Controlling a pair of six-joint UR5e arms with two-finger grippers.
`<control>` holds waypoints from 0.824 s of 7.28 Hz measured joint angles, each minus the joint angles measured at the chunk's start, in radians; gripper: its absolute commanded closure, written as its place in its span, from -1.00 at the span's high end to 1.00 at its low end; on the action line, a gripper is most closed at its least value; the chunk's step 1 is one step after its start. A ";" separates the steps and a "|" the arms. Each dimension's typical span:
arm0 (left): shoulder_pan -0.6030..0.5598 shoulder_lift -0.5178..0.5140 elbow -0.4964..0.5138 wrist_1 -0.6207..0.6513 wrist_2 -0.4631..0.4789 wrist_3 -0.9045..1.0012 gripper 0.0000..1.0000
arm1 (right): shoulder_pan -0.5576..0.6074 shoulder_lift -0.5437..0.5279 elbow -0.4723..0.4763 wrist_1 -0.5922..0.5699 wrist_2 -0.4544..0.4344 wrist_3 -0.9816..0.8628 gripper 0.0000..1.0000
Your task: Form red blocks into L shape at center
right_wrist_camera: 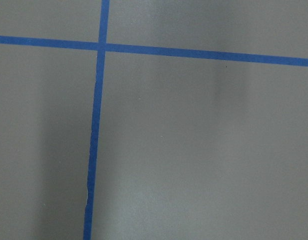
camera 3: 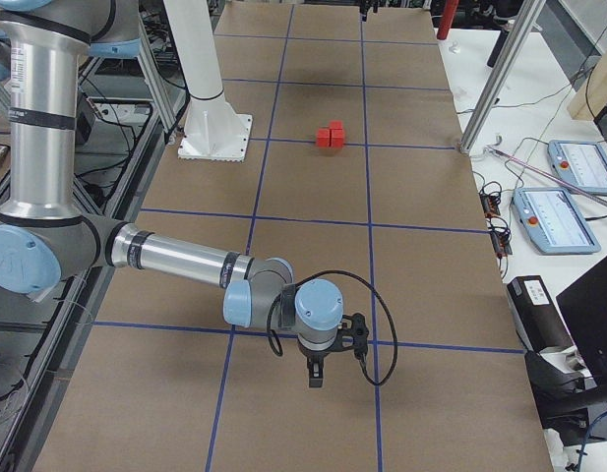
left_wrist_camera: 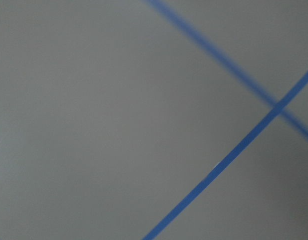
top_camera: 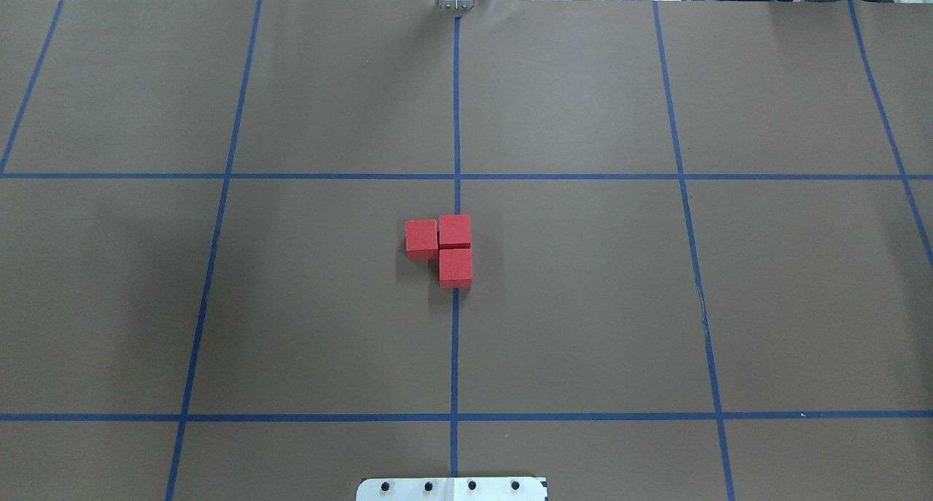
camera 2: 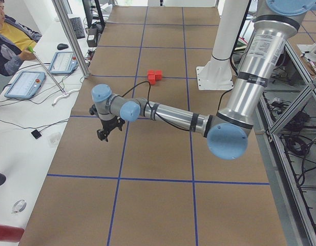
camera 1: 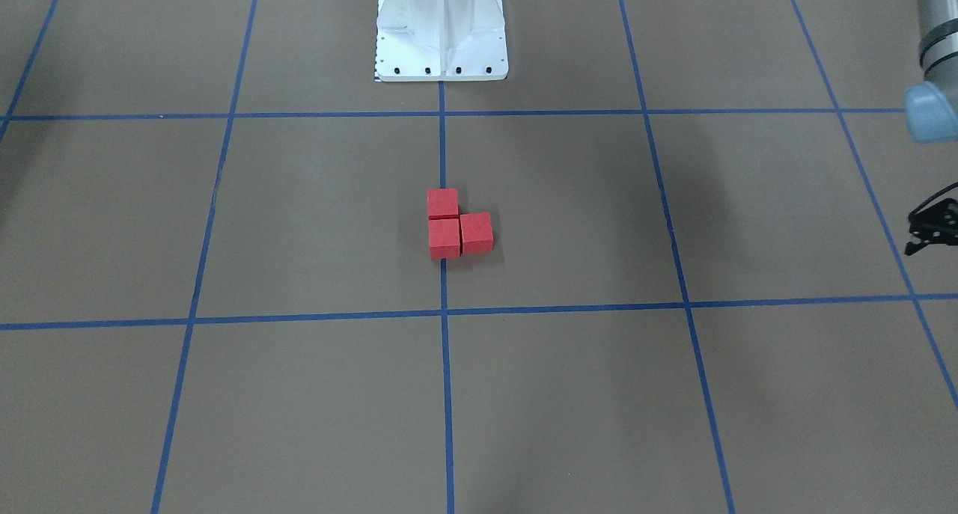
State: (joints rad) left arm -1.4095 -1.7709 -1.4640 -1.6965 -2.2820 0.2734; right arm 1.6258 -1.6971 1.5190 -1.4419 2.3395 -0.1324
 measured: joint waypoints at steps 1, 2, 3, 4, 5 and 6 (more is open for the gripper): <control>-0.079 0.066 -0.001 0.000 0.000 -0.003 1.00 | 0.000 -0.002 -0.001 0.000 0.000 0.001 1.00; -0.147 0.106 -0.001 0.004 0.005 -0.008 1.00 | 0.001 -0.003 -0.001 0.000 0.001 0.001 1.00; -0.199 0.135 -0.005 0.009 0.007 -0.012 1.00 | 0.002 -0.003 -0.001 0.000 0.001 0.002 1.00; -0.227 0.159 -0.014 0.011 0.008 -0.031 1.00 | 0.002 -0.003 -0.001 0.000 0.002 0.002 1.00; -0.237 0.175 -0.026 0.012 0.009 -0.072 1.00 | 0.003 -0.003 0.000 0.000 0.002 0.002 1.00; -0.238 0.187 -0.040 0.009 0.009 -0.100 1.00 | 0.003 -0.003 0.000 0.000 0.003 0.002 1.00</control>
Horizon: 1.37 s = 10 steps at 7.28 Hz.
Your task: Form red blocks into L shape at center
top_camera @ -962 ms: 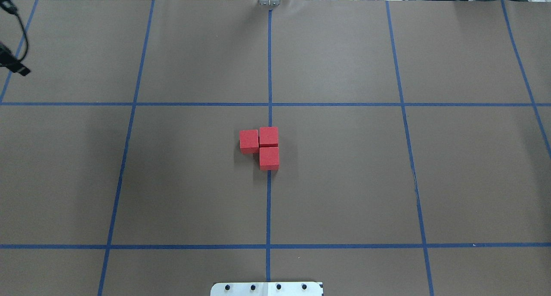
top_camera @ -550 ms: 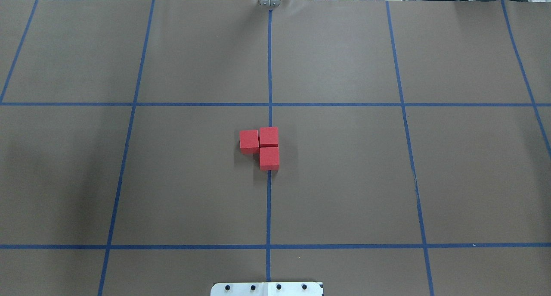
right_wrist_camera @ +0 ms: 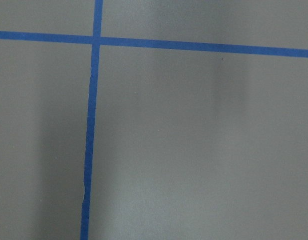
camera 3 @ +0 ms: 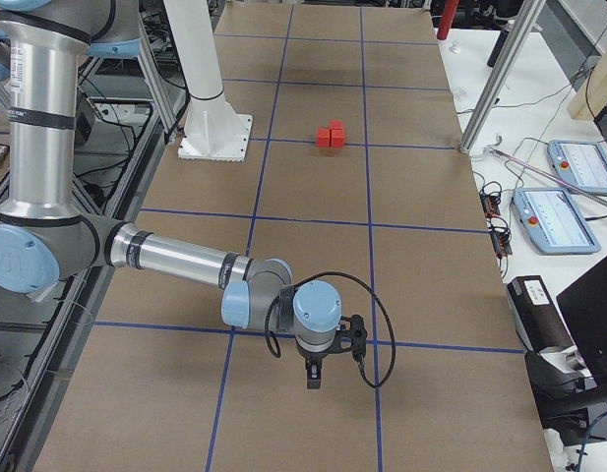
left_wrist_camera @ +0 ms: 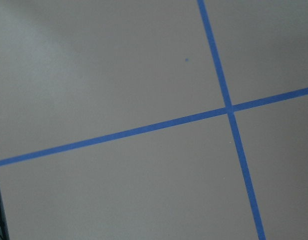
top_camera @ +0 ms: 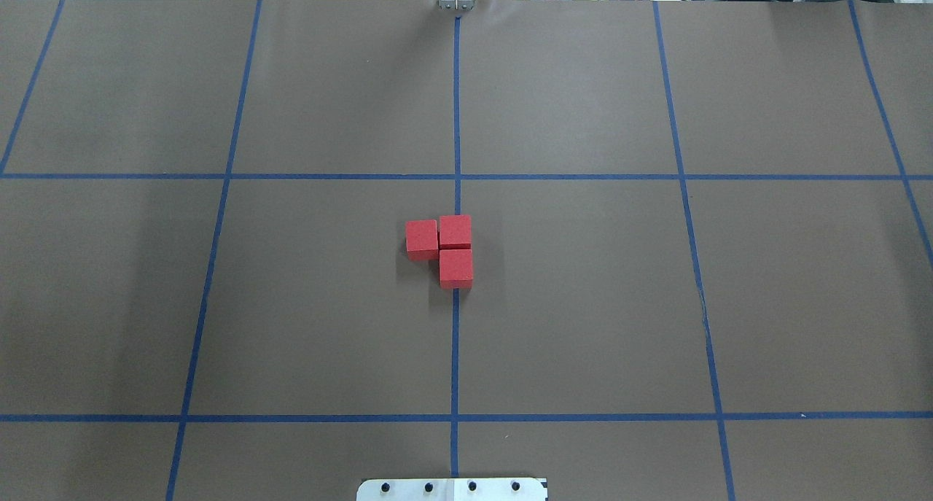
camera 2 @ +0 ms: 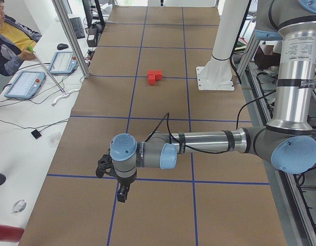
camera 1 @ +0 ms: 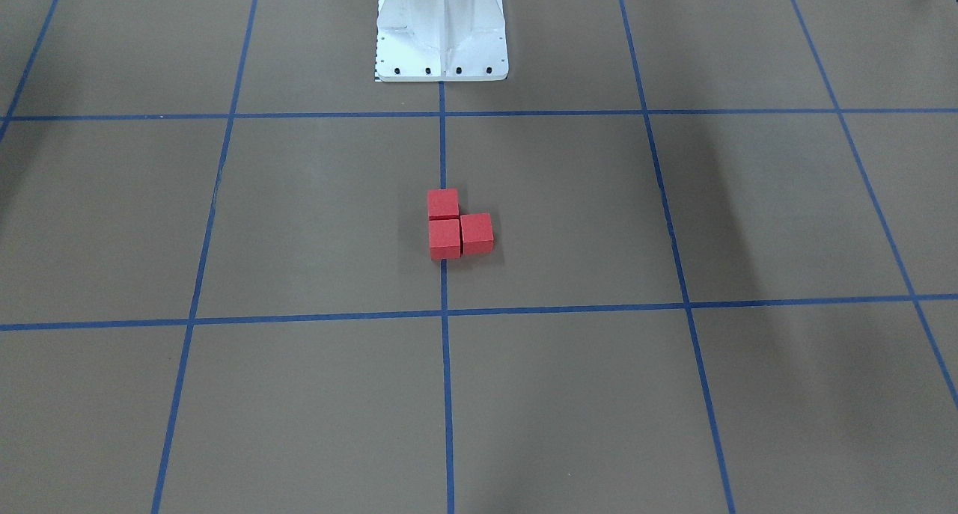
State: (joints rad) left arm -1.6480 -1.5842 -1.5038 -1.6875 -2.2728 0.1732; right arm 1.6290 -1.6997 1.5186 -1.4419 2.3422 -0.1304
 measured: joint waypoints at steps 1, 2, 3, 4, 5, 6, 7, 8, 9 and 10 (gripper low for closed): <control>0.001 0.012 -0.015 -0.004 -0.001 -0.012 1.00 | 0.000 0.000 0.000 0.000 0.000 0.000 1.00; 0.003 0.022 -0.030 -0.007 -0.004 -0.015 1.00 | 0.000 0.000 0.000 0.000 0.000 0.000 1.00; 0.005 0.029 -0.042 -0.008 -0.009 -0.016 1.00 | 0.000 0.000 0.000 0.000 0.000 0.000 1.00; 0.006 0.032 -0.049 -0.010 -0.012 -0.016 1.00 | 0.000 0.000 0.000 0.000 0.000 0.000 1.00; 0.006 0.033 -0.051 -0.010 -0.013 -0.015 1.00 | 0.000 0.000 0.000 0.000 0.000 0.000 1.00; 0.006 0.033 -0.051 -0.010 -0.013 -0.015 1.00 | 0.000 0.000 0.000 0.000 0.000 0.001 1.00; 0.007 0.033 -0.052 -0.011 -0.014 -0.015 1.00 | 0.000 0.000 0.000 0.000 0.000 0.001 1.00; 0.007 0.033 -0.052 -0.011 -0.014 -0.015 1.00 | 0.000 -0.001 0.000 0.000 0.000 0.001 1.00; 0.007 0.033 -0.051 -0.011 -0.014 -0.015 1.00 | 0.000 -0.001 0.000 0.000 0.000 0.002 1.00; 0.007 0.033 -0.048 -0.011 -0.012 -0.016 1.00 | 0.000 -0.001 0.000 0.000 0.000 0.001 1.00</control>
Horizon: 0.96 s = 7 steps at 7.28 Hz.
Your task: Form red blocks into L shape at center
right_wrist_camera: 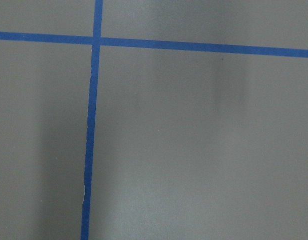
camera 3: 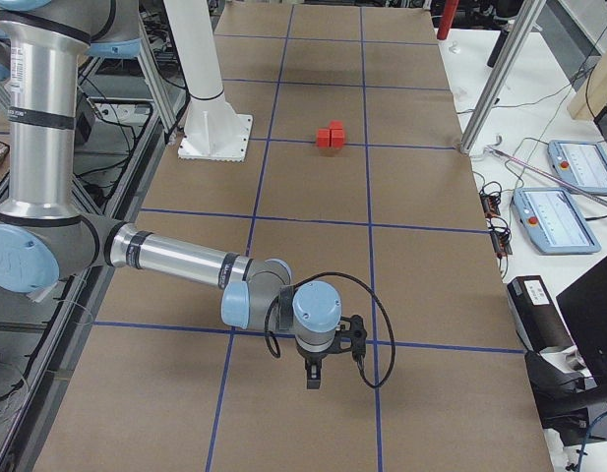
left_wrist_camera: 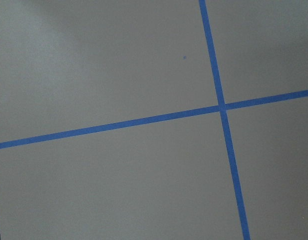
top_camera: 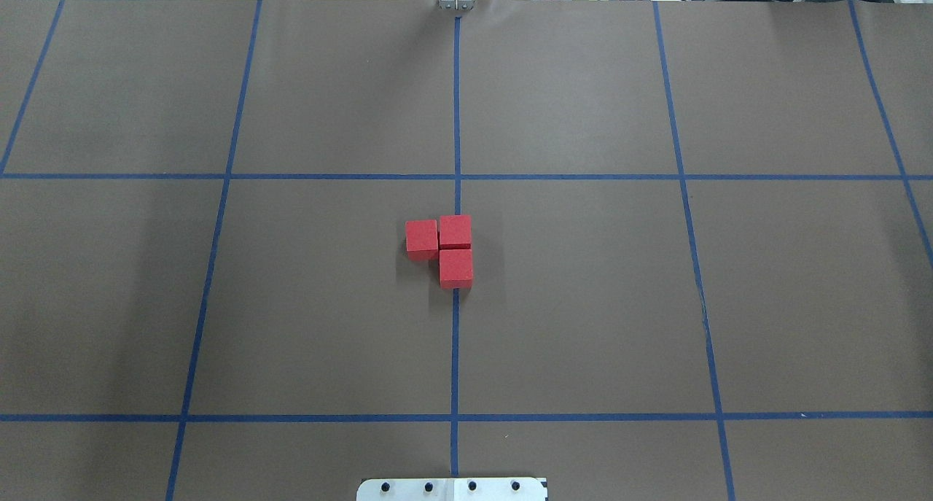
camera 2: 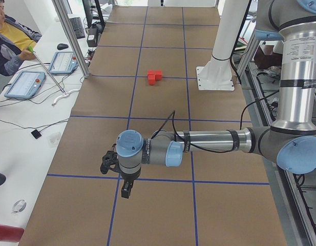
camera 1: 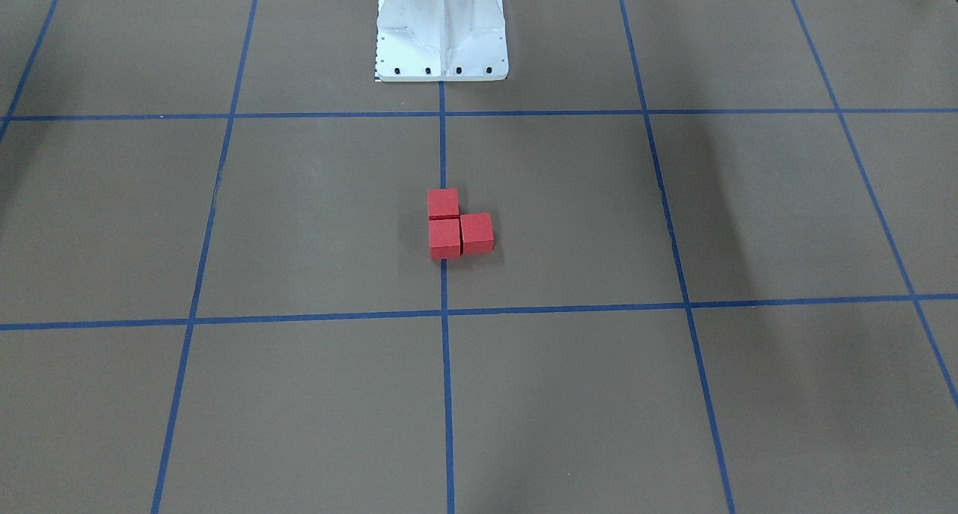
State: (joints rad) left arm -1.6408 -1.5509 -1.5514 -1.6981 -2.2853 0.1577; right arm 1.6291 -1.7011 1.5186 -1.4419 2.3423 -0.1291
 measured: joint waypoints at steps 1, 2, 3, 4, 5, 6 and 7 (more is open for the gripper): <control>0.000 0.000 0.006 0.001 0.001 -0.001 1.00 | 0.000 0.000 0.000 0.000 0.000 -0.001 1.00; 0.001 0.003 0.009 0.002 0.001 -0.001 1.00 | 0.000 0.000 0.002 0.000 0.000 -0.001 1.00; 0.001 0.006 0.012 0.002 0.003 -0.001 1.00 | 0.000 0.001 0.007 0.001 0.000 -0.001 1.00; 0.001 0.008 0.013 0.003 0.005 -0.001 1.00 | 0.000 0.001 0.011 0.001 -0.001 0.002 1.00; 0.001 0.012 0.012 0.003 0.007 -0.001 1.00 | 0.000 0.001 0.013 0.001 -0.001 0.003 1.00; 0.001 0.016 0.012 0.003 0.007 -0.001 1.00 | 0.000 0.002 0.013 0.002 -0.001 0.006 1.00; 0.001 0.020 0.010 0.003 0.007 -0.001 1.00 | 0.000 0.003 0.014 0.002 -0.001 0.007 1.00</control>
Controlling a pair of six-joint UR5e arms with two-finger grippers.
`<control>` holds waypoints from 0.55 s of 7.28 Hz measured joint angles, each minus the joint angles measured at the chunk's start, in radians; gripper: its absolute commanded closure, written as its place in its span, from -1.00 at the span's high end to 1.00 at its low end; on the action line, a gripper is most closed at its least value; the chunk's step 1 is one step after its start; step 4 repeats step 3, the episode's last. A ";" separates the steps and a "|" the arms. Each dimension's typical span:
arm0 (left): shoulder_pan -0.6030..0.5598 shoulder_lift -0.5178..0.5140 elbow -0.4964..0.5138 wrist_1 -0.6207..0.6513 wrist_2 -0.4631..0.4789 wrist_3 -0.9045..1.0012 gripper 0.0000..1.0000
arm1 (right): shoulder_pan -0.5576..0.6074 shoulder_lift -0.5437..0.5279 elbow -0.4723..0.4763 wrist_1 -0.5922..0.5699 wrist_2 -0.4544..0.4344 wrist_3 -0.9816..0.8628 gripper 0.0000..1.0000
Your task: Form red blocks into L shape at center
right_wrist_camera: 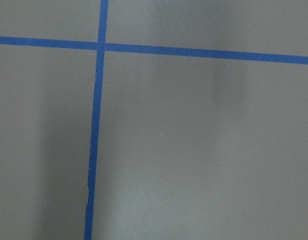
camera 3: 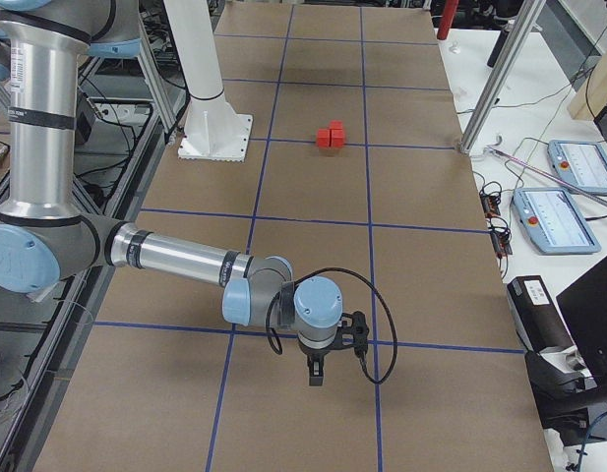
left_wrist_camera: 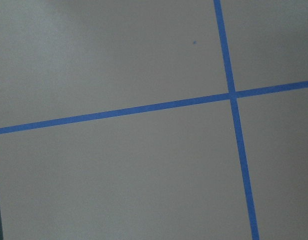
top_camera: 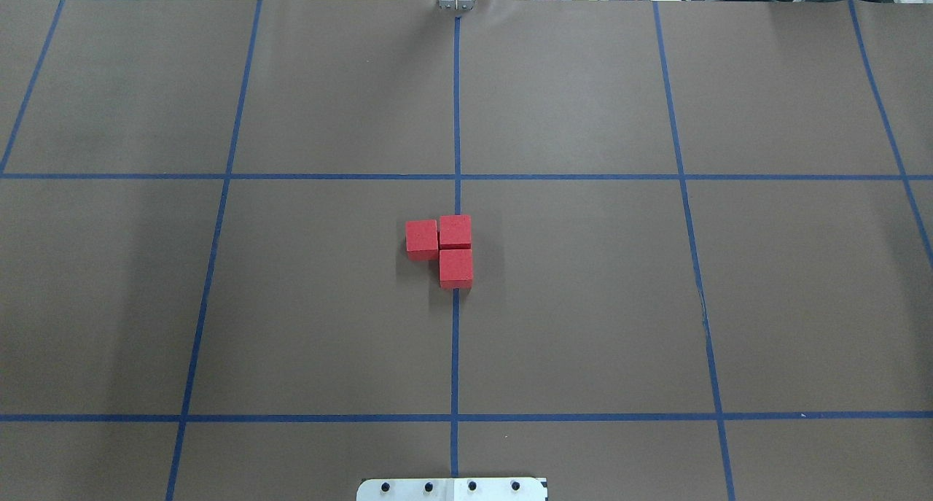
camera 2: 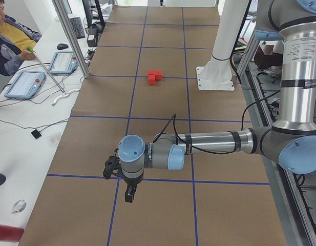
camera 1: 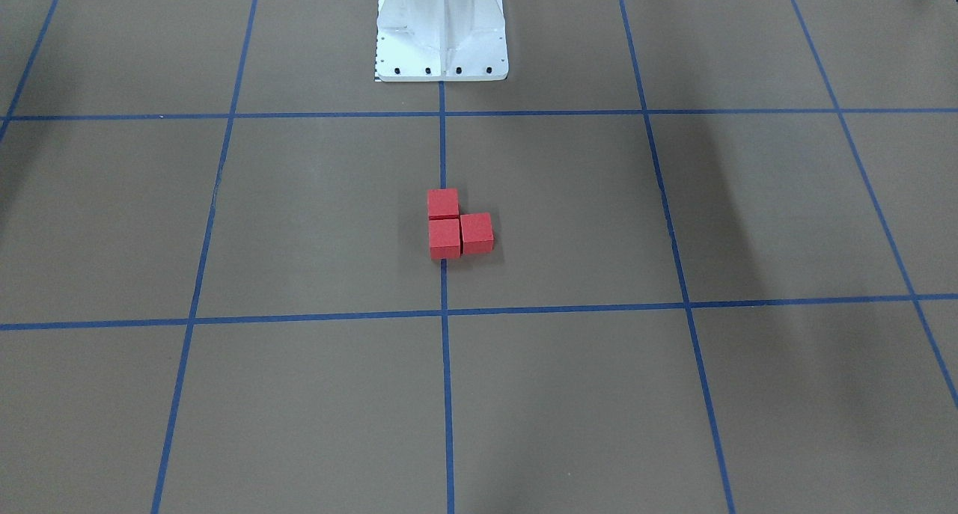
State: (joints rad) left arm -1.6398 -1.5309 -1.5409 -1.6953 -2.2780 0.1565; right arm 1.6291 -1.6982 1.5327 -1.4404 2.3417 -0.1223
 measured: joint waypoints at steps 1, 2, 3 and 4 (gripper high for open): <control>0.000 0.004 -0.001 -0.001 0.000 0.000 1.00 | 0.000 0.001 0.000 0.000 0.002 0.001 1.00; 0.000 0.005 -0.003 -0.001 0.000 0.000 1.00 | 0.000 0.002 0.000 0.000 0.003 0.001 1.00; 0.000 0.006 -0.005 -0.002 -0.001 0.000 1.00 | 0.000 0.002 0.000 0.000 0.003 0.001 1.00; 0.000 0.006 -0.005 -0.002 -0.001 0.000 1.00 | 0.000 0.002 0.000 0.000 0.003 0.001 1.00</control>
